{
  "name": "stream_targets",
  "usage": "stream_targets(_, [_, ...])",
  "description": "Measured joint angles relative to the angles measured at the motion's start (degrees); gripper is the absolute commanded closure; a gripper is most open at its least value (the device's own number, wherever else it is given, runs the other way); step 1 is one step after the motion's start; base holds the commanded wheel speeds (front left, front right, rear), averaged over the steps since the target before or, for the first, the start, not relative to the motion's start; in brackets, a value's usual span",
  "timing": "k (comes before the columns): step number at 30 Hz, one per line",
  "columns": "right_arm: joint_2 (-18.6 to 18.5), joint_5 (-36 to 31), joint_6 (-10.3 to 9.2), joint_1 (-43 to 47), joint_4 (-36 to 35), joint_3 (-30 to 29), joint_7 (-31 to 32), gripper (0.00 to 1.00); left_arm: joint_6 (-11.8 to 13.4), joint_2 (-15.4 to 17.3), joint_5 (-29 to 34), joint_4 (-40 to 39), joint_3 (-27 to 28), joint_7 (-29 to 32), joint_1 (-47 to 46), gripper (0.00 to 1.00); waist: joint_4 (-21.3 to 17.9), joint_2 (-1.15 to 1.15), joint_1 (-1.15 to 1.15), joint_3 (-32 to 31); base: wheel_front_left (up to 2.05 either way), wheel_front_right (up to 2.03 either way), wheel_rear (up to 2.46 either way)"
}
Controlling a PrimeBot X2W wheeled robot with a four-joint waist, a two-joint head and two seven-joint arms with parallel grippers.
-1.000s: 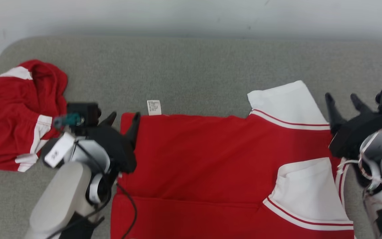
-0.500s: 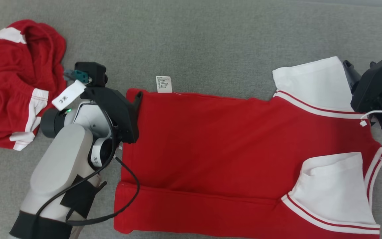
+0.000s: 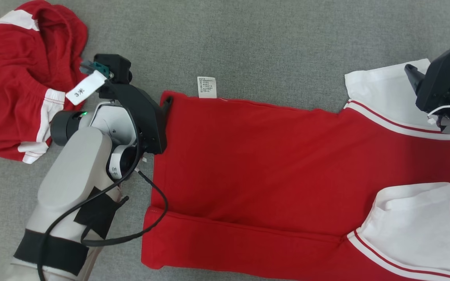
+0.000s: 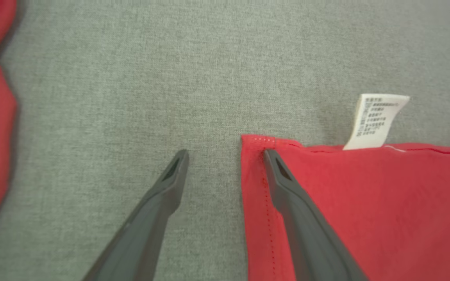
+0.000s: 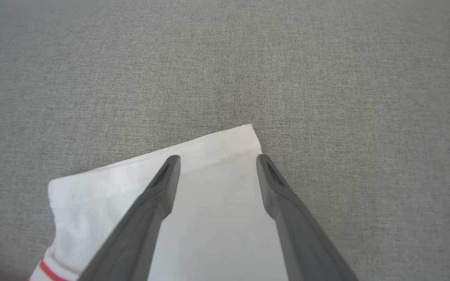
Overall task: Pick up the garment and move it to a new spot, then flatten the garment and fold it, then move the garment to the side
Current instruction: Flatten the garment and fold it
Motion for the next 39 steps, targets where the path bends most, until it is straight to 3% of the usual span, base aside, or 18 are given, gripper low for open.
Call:
stream_targets(8, [0.01, -0.08, -0.19, -0.97, 1.82, -0.11, -0.09, 0.0, -1.6, -0.55, -0.51, 1.08, -0.52, -0.01, -1.31, 0.0, -0.57, -0.01, 0.0, 0.73, 0.0, 0.0, 0.0])
stream_targets(9, [-0.22, -0.08, -0.25, -1.77, 2.07, -0.31, -0.22, 0.0, -2.05, -0.67, -0.51, 1.08, -0.53, -0.01, -1.38, 0.15, -0.58, 0.0, 0.0, 0.89, 0.0, 0.0, 0.0])
stream_targets(10, [-0.45, -0.09, -0.36, -2.6, 2.3, -0.51, -0.35, 0.0, -2.41, -0.81, -0.52, 1.09, -0.64, -0.01, -1.55, 0.53, -0.58, -0.01, 0.0, 1.05, 0.0, 0.0, 0.0])
stream_targets(11, [-0.58, -0.11, -0.62, -3.3, 2.53, -0.57, -0.53, 0.0, -2.52, -0.97, -0.52, 1.21, -0.7, -0.02, -1.92, 0.65, -0.55, 0.0, 0.0, 1.19, 0.0, 0.0, 0.0])
stream_targets(12, [-0.65, -0.13, -0.68, -3.6, 2.71, -0.63, -0.52, 0.0, -2.6, -1.14, -0.52, 1.27, -0.89, -0.02, -2.29, 0.95, -0.5, 0.0, 0.0, 1.29, 0.0, 0.0, 0.0])
stream_targets(13, [-0.68, -0.14, -0.67, -3.67, 2.99, -0.63, -0.51, 0.0, -2.59, -1.35, -0.52, 1.32, -1.03, -0.02, -2.5, 1.0, -0.42, 0.0, 0.0, 1.39, 0.0, 0.0, 0.0])
stream_targets(24, [-1.2, -1.01, -1.18, -4.77, 5.91, -0.11, 1.1, 0.0, -4.54, -2.27, -1.02, 2.72, -2.15, 0.9, -3.38, 1.0, 1.03, 0.0, 0.0, 1.71, 0.0, 0.0, 0.0])
stream_targets(25, [-1.08, -1.01, -1.18, -4.77, 6.34, 0.01, 1.42, 0.0, -4.59, -2.29, -1.02, 2.78, -2.21, 1.01, -3.38, 0.98, 1.08, 0.0, 0.0, 1.63, 0.0, 0.0, 0.0])
stream_targets(27, [-1.14, -1.01, -1.18, -4.77, 6.83, 0.11, 2.15, 0.0, -4.63, -2.29, -1.08, 3.07, -2.31, 1.45, -3.42, 0.78, 1.16, 0.0, 0.0, 1.39, 0.0, 0.0, 0.0])
stream_targets(28, [-1.2, -1.0, -1.18, -4.77, 6.95, 0.11, 2.63, 0.03, -4.71, -2.29, -1.11, 3.16, -2.33, 1.6, -3.42, 0.75, 1.2, 0.0, 0.0, 1.28, 0.0, 0.0, 0.0])
stream_targets(29, [-1.21, -1.0, -1.16, -4.77, 7.08, 0.14, 2.92, 0.06, -5.05, -2.25, -1.11, 3.34, -2.43, 1.98, -3.43, 0.66, 1.24, 0.0, 0.0, 1.17, 0.0, 0.0, 0.0])
stream_targets(31, [-1.25, -1.0, -1.18, -4.77, 7.16, 0.16, 3.1, 0.11, -5.09, -2.25, -1.67, 3.47, -2.45, 2.11, -3.43, 0.61, 1.28, 0.0, 0.0, 0.94, 0.0, 0.0, 0.0])
stream_targets(35, [-1.58, -1.01, -1.26, -4.75, 7.59, -0.1, 3.54, 0.27, -5.54, -2.27, -2.52, 3.65, -2.52, 2.6, -3.43, 0.63, 1.34, -0.01, 0.0, 0.52, 0.0, 0.0, 0.0])
stream_targets(39, [-2.34, -1.0, -2.07, -4.68, 8.38, -1.14, 4.02, 0.26, -5.61, -2.4, -2.68, 3.68, -2.89, 3.2, -3.48, 0.63, 1.58, 0.0, 0.0, 0.4, 0.0, 0.0, 0.0])
